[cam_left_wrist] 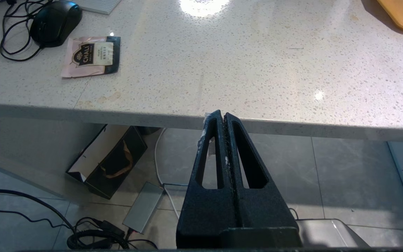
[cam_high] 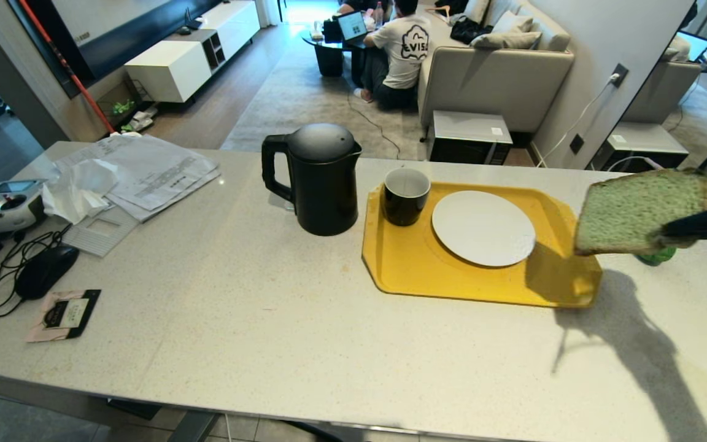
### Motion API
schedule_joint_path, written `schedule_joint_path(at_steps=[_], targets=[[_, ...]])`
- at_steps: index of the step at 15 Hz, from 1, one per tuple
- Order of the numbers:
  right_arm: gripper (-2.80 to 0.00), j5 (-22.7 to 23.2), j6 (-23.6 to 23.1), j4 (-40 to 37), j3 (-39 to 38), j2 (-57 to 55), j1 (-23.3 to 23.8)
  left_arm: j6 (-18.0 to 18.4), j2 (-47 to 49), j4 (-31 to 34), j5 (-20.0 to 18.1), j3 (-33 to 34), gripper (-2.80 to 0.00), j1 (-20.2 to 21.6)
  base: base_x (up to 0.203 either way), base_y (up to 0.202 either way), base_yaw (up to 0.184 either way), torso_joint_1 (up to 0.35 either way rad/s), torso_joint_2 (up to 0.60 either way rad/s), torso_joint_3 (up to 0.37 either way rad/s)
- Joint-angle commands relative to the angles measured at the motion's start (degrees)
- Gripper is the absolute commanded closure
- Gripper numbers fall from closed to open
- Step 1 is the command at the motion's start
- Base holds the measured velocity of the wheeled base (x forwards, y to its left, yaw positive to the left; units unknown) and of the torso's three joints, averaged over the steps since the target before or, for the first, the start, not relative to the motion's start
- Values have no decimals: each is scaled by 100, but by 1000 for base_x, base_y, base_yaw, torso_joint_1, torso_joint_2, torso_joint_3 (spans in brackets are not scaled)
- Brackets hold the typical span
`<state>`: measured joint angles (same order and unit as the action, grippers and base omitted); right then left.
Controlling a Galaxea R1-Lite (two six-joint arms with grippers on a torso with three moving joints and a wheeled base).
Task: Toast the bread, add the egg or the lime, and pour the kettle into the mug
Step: Put the bread slices in the toaster
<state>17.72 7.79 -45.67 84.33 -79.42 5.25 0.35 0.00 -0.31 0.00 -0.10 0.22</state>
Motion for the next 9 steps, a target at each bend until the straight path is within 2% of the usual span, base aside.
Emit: schedule_joint_path(at_steps=[1, 2, 3, 9], targets=[[0, -1476, -871, -108, -168, 977, -6, 0, 0, -4, 0, 1, 0, 4, 0, 0, 0, 0, 0, 0], [0, -1801, -1055, -114, -244, 1154, -7, 0, 9, -4, 0, 1, 0, 4, 0, 0, 0, 0, 0, 0], [0, -1933, -1111, -102, -310, 1274, -7, 0, 9, -4, 0, 1, 0, 4, 0, 0, 0, 0, 0, 0], [0, -1992, -1634, 276, -625, 1772, -7, 0, 9, -4, 0, 1, 0, 4, 0, 0, 0, 0, 0, 0]])
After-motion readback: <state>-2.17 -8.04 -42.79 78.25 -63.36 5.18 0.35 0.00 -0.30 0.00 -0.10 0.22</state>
